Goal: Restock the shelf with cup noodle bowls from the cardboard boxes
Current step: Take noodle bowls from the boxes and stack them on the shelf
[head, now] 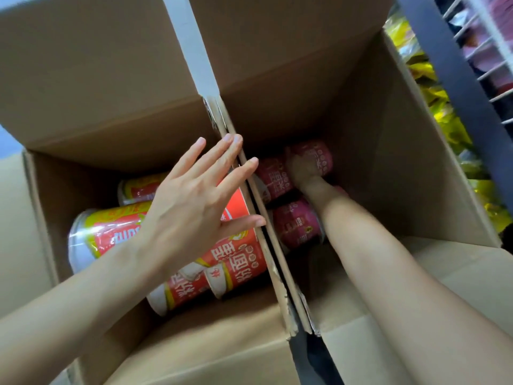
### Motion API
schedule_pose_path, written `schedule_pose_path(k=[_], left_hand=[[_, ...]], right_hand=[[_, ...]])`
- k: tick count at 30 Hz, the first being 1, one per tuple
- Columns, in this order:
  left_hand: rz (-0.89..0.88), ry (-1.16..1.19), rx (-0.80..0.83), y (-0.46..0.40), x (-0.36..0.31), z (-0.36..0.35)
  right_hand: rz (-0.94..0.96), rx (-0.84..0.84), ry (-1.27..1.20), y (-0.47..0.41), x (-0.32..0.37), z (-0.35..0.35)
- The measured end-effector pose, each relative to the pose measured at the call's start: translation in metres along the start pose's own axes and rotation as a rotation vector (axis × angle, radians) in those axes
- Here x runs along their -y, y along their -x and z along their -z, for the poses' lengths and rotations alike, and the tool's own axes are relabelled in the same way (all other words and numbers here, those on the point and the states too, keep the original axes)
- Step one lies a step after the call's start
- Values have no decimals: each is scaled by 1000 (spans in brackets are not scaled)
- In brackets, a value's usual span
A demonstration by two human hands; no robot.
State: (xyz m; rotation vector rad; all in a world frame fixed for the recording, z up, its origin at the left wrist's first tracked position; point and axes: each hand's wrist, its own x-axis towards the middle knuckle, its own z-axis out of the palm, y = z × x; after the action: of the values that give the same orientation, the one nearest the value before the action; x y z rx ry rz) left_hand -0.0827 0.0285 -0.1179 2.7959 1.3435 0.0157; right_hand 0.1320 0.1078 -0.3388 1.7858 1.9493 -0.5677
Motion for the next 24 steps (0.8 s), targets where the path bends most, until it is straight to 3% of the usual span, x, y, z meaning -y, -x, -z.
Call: schedule_pose_path(k=[10,14,19,21,24], left_hand=[[18,25,59,0,-1,5],[131,152,106,0,-11,16],[601,978,-62,1,-55,49],[754,1336,-73,-1,-69,57],[797,1734,-47,-2,-81,59]], right_hand=[[9,-191,-159,84,-9,70],[-32,-365,-445,145,-33,116],[-60,-484,-1082,236,-46,168],[28,-546,-1139,273,-41,188],[177,-612,-1214,306,-34,210]])
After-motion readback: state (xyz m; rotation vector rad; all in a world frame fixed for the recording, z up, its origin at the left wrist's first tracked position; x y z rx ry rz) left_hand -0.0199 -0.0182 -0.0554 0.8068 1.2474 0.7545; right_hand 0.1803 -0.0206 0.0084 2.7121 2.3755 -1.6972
